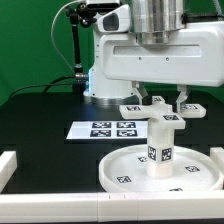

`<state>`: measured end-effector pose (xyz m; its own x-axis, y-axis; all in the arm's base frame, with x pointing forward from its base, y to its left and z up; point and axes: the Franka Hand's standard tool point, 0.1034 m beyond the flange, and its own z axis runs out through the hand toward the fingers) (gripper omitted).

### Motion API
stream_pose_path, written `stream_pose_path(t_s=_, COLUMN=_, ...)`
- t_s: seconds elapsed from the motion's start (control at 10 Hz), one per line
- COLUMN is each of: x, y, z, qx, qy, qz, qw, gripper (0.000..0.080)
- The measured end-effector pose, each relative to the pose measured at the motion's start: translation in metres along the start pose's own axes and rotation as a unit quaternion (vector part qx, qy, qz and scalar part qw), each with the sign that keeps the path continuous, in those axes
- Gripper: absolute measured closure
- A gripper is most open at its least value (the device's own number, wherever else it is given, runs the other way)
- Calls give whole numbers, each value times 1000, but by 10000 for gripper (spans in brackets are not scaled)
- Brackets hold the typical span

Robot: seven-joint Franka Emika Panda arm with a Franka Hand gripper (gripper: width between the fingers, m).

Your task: Assemble round table

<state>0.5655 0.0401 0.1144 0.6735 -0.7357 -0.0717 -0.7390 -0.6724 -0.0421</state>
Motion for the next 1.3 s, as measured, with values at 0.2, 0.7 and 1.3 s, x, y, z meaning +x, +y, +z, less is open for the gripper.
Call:
stream_pose_path(t_s=0.2, x=1, y=1, z=1, qx=17, qy=17, qz=89, qw=996, gripper=371)
stream_pose_path(t_s=0.7, x=1, y=1, z=1, qx=28, qy=17, qz=153, qw=988, gripper=370)
stream_pose_path(t_s=1.3, x=-1, y=-3, z=-23, qx=44, qy=5, qz=104, qw=994, gripper=151)
